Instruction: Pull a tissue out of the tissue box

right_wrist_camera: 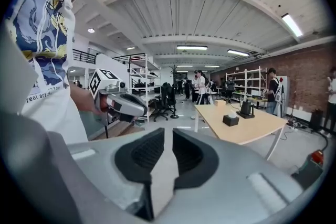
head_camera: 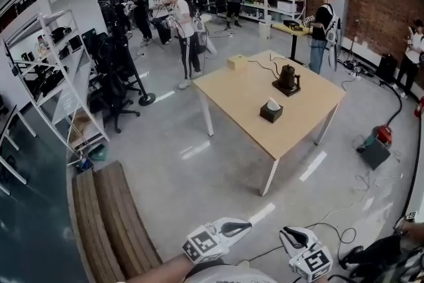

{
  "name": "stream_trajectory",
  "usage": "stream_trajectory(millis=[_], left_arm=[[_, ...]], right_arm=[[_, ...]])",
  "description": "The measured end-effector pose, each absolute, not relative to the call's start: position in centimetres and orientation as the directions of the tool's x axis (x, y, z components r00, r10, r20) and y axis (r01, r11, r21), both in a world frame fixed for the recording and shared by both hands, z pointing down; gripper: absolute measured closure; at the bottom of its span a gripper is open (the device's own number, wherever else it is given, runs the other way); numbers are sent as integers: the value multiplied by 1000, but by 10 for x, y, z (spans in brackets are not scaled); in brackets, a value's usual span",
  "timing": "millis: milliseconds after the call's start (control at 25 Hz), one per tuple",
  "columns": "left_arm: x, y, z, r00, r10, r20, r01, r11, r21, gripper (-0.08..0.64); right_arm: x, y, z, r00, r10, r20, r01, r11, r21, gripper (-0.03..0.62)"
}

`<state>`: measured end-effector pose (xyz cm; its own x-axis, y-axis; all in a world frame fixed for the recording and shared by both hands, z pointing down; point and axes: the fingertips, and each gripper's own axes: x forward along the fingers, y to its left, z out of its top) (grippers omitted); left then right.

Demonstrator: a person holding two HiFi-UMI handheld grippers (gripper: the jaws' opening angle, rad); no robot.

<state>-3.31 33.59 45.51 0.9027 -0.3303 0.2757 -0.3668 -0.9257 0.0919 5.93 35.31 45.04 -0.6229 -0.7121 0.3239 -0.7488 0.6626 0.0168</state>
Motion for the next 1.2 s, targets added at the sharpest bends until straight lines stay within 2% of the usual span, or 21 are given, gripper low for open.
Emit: stream_trajectory(millis=[1200], left_arm=[[-19,261,467,896,-324,304,-374,-919,121,554]], right_arm=[[71,280,472,-649,-692,316,-737,675,-34,541]])
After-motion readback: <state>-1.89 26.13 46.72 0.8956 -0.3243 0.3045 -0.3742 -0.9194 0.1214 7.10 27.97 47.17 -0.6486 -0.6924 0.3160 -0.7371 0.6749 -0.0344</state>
